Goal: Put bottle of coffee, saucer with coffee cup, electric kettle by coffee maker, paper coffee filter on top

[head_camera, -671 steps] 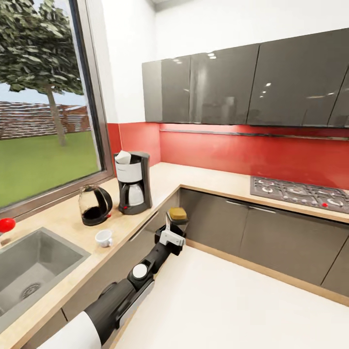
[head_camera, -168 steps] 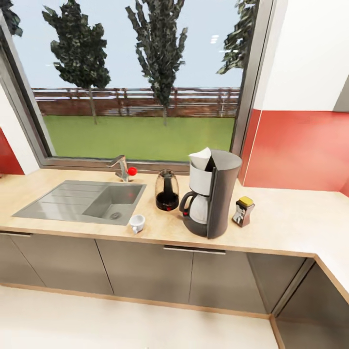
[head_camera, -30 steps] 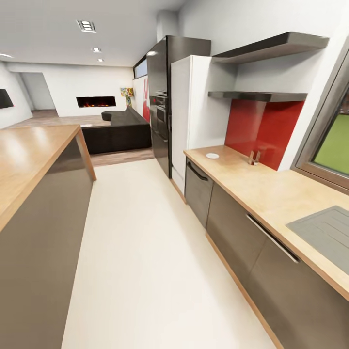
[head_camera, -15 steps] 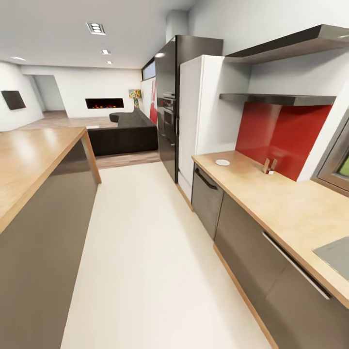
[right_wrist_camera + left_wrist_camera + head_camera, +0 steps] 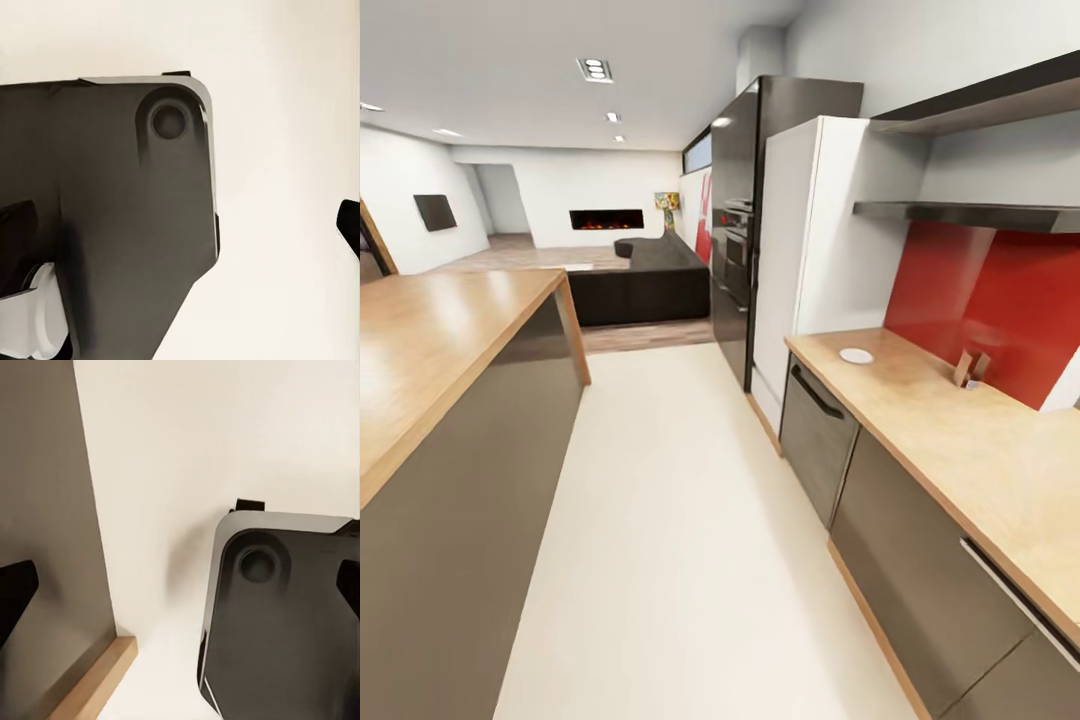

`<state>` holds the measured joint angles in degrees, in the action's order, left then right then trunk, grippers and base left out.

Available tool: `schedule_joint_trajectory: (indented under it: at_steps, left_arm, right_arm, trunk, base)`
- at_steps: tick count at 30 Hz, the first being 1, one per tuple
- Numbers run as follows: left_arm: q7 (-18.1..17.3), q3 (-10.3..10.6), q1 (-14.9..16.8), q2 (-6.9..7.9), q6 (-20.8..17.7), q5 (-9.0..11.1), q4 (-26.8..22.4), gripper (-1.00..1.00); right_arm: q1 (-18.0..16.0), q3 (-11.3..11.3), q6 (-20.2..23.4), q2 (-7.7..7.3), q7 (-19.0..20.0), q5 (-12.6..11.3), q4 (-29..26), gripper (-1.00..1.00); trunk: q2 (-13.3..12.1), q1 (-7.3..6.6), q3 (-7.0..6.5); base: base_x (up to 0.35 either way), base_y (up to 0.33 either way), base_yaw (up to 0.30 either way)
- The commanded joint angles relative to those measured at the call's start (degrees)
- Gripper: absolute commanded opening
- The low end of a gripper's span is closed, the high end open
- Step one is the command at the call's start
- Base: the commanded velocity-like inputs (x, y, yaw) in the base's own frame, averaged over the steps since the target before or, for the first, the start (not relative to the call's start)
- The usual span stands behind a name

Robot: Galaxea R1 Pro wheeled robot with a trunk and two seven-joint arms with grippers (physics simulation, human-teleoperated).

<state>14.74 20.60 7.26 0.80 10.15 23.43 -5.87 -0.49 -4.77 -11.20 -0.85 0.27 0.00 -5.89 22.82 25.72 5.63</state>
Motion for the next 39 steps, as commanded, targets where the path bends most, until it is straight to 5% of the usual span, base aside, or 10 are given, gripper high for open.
schedule_joint_trajectory:
  at_steps: [1, 39]
  left_arm:
    - [0.2, 0.49, 0.04, 0.02, 0.14, 0.48, -0.01, 1.0]
    - [0.2, 0.43, 0.04, 0.08, 0.14, 0.48, -0.01, 1.0]
  right_arm:
    - [-0.04, -0.41, -0.22, 0.01, 0.03, 0.0, 0.05, 1.0]
    - [-0.04, -0.41, -0.21, 0.01, 0.0, 0.0, 0.08, 1.0]
  trunk:
    - [0.1, 0.07, 0.08]
    - [0.1, 0.07, 0.03]
  base:
    - [0.337, 0.0, 0.052]
    - [0.337, 0.0, 0.002]
